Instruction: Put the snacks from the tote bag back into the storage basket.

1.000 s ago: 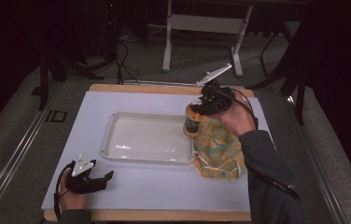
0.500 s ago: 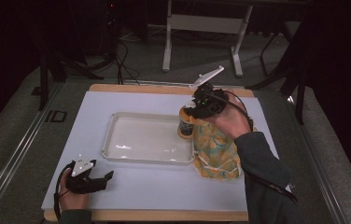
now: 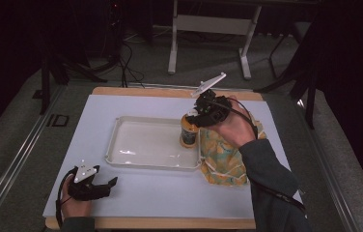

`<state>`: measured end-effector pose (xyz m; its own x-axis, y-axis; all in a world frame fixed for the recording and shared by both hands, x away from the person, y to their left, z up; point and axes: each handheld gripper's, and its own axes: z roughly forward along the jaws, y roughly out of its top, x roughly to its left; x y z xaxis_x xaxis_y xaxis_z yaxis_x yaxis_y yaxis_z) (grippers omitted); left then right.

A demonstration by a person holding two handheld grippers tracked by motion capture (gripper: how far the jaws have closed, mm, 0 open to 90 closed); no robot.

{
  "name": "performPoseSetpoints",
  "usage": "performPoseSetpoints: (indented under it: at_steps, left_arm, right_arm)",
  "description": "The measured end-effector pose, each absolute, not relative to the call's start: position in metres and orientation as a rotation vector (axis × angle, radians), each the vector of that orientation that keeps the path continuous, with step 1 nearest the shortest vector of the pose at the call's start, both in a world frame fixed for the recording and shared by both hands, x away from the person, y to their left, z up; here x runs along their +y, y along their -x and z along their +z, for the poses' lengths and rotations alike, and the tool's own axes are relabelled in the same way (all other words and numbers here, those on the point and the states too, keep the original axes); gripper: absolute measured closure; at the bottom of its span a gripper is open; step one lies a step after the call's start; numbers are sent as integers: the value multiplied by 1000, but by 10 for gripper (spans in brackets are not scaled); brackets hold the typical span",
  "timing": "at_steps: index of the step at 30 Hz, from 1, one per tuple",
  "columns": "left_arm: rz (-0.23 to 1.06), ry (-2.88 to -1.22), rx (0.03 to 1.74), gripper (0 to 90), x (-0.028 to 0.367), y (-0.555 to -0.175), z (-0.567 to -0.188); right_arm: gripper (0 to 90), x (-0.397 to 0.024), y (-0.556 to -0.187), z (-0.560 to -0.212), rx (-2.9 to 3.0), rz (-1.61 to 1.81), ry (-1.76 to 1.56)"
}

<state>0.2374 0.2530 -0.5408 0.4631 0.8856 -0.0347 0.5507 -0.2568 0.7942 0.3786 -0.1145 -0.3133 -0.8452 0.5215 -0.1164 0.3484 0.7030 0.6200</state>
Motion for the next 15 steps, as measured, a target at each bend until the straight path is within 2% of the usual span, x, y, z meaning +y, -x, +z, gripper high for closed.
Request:
performPoseSetpoints:
  at_steps: [15]
  left_arm:
    - [552, -1944, 1199, 187, 253, -237, -541]
  right_arm:
    - [587, -115, -371, -321, 2645, 849, -654]
